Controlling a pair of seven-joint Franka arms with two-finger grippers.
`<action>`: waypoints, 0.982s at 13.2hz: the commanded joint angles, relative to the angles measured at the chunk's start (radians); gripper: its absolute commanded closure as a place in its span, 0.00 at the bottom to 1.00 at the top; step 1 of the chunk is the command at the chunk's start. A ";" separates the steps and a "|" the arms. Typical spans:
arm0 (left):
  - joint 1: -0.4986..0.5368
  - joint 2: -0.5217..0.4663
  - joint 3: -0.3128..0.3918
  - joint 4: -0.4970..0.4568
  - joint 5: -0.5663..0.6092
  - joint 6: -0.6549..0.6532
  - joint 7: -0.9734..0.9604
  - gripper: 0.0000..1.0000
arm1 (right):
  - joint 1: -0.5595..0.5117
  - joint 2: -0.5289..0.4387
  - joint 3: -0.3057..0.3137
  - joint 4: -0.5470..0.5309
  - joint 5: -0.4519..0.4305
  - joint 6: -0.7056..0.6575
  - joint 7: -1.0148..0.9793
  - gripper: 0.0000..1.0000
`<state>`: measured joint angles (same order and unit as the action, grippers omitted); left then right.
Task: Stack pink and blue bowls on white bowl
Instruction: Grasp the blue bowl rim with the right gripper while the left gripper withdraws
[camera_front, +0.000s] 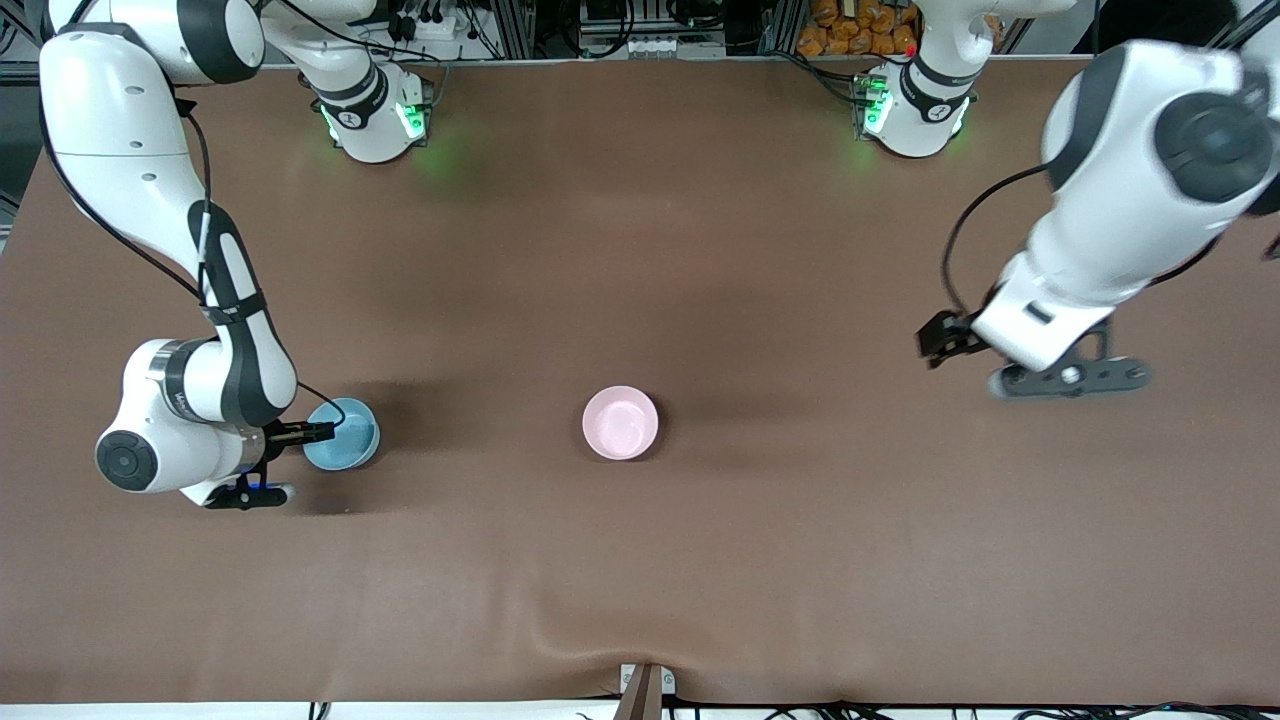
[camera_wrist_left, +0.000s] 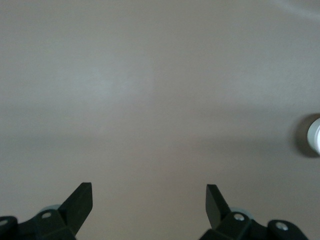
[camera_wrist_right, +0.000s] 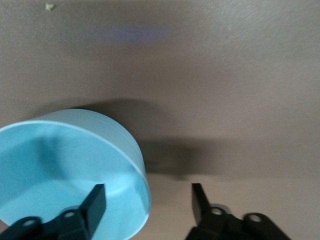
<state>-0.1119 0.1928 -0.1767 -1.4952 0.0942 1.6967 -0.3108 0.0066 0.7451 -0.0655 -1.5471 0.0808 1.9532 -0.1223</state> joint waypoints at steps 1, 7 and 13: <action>0.027 -0.074 -0.003 -0.023 0.004 -0.072 0.074 0.00 | -0.003 -0.006 0.003 -0.002 0.043 0.009 -0.008 1.00; 0.120 -0.171 -0.003 -0.034 -0.097 -0.181 0.150 0.00 | 0.000 -0.021 0.009 0.033 0.137 0.021 -0.017 1.00; 0.124 -0.289 0.002 -0.144 -0.097 -0.183 0.148 0.00 | 0.088 -0.035 0.131 0.104 0.230 0.021 0.164 1.00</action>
<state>0.0039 -0.0395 -0.1769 -1.5820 0.0096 1.5121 -0.1748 0.0778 0.7290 0.0400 -1.4385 0.2585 1.9744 -0.0649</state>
